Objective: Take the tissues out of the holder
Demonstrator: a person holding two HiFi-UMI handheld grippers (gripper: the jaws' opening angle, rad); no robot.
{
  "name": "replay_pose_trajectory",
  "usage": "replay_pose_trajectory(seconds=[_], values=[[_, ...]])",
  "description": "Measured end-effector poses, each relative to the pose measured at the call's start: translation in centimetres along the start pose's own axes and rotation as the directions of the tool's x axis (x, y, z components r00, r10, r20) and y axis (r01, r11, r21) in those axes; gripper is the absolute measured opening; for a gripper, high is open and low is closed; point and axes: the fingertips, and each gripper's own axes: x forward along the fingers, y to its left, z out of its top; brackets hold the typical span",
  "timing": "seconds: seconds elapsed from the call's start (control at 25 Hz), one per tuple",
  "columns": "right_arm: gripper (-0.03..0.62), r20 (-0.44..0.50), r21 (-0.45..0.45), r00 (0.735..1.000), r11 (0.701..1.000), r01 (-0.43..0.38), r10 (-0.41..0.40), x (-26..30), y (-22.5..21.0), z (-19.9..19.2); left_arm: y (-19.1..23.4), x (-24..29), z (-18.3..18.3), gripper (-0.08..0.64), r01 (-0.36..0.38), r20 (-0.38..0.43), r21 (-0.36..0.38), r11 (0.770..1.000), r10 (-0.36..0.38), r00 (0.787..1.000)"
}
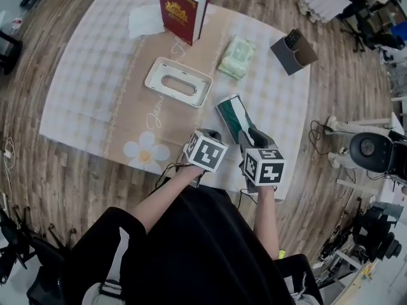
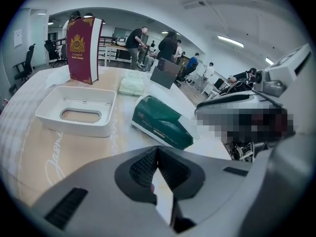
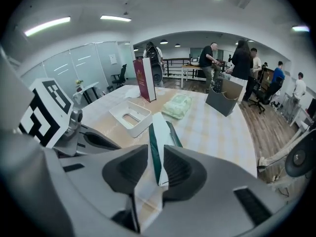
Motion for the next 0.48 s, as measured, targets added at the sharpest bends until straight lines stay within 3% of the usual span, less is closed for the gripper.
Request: replay_pose_trajectory(seconds=[0.16,0.48], values=[[0.065,0.024,-0.001,1.000,1.000,-0.003,0.003,-1.0,0.4,-0.4,-0.7,-0.1,0.0,0.008,-0.009,0.005,0.015,1.000,0.009,1.000],[0.028,0.017,0.023,0.999,0.999,-0.030,0.030,-2.0,1.4,-2.5,-2.0,-0.4,-0.5,0.008,-0.034,0.012,0.034,0.999,0.034,0.999]])
